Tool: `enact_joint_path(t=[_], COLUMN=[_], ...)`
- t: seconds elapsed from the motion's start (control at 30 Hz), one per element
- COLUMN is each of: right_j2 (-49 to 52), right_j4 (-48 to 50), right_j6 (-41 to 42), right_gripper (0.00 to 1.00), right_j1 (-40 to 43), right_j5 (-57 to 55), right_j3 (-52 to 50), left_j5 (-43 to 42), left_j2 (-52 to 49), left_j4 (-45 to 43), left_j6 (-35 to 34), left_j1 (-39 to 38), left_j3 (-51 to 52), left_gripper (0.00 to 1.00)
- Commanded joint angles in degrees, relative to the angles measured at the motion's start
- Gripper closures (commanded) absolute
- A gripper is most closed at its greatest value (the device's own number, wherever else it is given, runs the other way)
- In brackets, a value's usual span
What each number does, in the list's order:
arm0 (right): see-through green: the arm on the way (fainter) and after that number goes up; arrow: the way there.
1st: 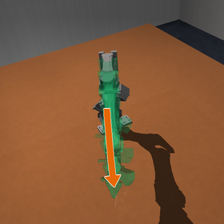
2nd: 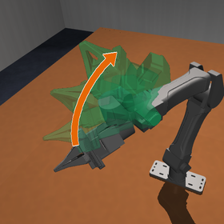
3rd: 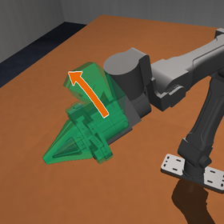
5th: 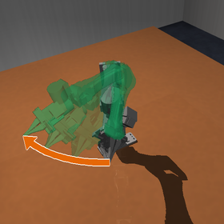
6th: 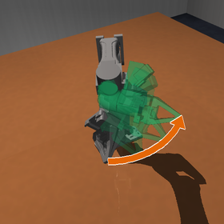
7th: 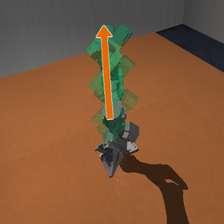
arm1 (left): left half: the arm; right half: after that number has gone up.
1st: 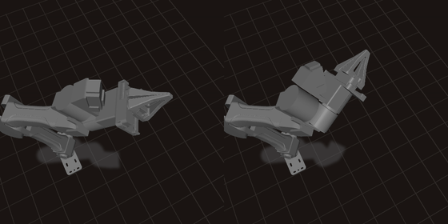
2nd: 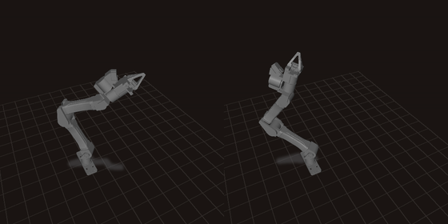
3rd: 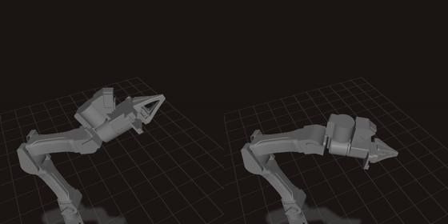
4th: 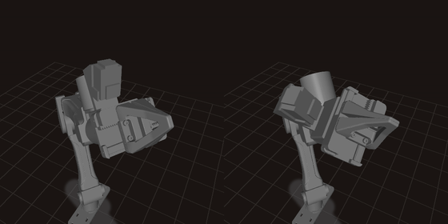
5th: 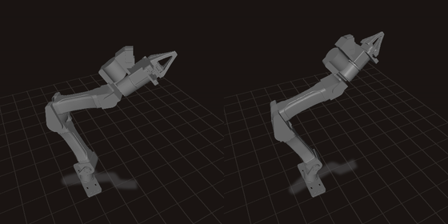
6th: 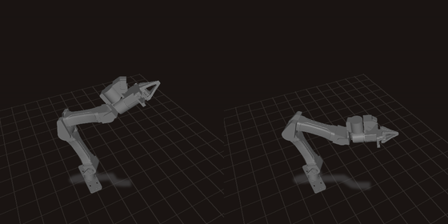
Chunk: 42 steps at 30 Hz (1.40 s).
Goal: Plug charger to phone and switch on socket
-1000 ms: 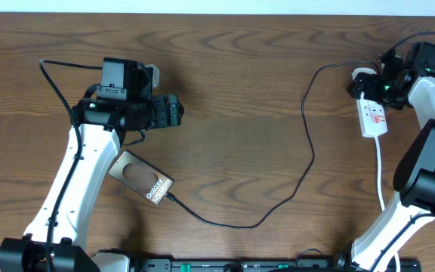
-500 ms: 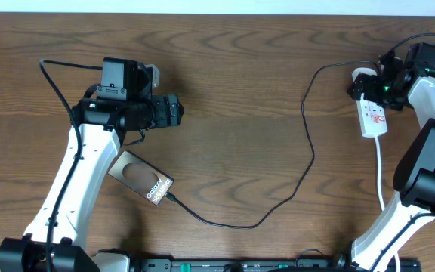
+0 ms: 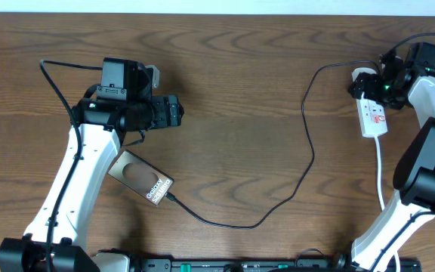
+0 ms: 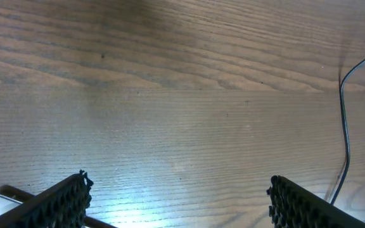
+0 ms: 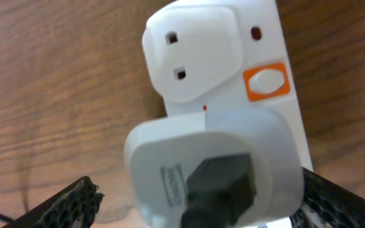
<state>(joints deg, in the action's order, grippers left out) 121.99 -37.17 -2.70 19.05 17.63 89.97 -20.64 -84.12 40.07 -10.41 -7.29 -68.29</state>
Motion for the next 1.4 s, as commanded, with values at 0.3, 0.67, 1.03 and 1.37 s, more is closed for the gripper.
enact_joint_path(t=[0.3, 0.67, 1.03, 1.37], right_j2=[8.76, 3.52, 2.27, 2.27], right_j4=[-2.29, -4.96, -7.02, -8.98], right_j6=[1.99, 0.90, 0.94, 0.94], right_gripper=[0.20, 0.19, 0.20, 0.20], right_j1=[-4.79, -2.67, -2.56, -2.60], right_j5=[12.28, 7.13, 7.45, 8.50], right_j3=[-1.70, -1.68, -1.70, -1.70], left_j5=[0.76, 0.76, 0.74, 0.74], left_j2=[0.09, 0.09, 0.11, 0.11], left_j4=[0.20, 0.17, 0.15, 0.17], left_j6=[0.98, 0.98, 0.96, 0.96], left_j1=[-0.13, -0.13, -0.13, -0.13], left_j3=[-1.16, -1.16, -1.16, -1.16], left_gripper=[0.11, 0.11, 0.11, 0.12])
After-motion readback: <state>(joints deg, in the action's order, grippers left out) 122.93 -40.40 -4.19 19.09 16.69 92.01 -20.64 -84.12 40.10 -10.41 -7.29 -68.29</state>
